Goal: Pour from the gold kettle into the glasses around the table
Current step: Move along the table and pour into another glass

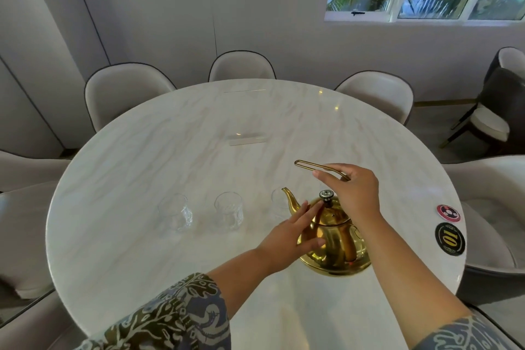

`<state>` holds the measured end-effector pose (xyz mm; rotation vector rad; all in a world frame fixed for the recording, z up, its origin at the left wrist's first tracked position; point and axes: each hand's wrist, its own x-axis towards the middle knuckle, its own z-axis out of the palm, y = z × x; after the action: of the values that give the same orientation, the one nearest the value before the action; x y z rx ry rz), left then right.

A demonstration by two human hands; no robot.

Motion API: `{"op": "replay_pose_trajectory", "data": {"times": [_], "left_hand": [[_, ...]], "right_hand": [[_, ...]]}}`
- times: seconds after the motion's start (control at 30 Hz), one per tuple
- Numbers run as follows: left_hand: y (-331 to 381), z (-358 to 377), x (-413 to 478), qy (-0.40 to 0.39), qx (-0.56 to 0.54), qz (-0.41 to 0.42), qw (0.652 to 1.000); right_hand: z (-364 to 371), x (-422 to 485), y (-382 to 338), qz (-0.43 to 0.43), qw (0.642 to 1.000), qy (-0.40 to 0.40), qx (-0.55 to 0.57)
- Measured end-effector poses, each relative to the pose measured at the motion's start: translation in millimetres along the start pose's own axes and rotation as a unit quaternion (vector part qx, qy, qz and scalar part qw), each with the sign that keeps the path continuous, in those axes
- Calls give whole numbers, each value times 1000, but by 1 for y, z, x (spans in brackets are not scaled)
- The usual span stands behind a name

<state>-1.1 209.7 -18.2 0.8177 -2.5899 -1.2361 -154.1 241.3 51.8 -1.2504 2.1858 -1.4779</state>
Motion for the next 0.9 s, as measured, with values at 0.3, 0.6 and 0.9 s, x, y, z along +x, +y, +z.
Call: {"op": "replay_pose_trajectory", "data": {"times": [0.3,0.6,0.9], "left_hand": [[-13,-23,-34,50,4,-11,999],[-32,-45,-63,64,-32,-31,997],[-48,-55,-67,62,-66,-36,995]], "right_hand": [[26,-9,-34,-27,999,-28,10],[65,-11,-64,-34,997,-57,-24],[92,-9,-83,-39,990,-93,-98]]}}
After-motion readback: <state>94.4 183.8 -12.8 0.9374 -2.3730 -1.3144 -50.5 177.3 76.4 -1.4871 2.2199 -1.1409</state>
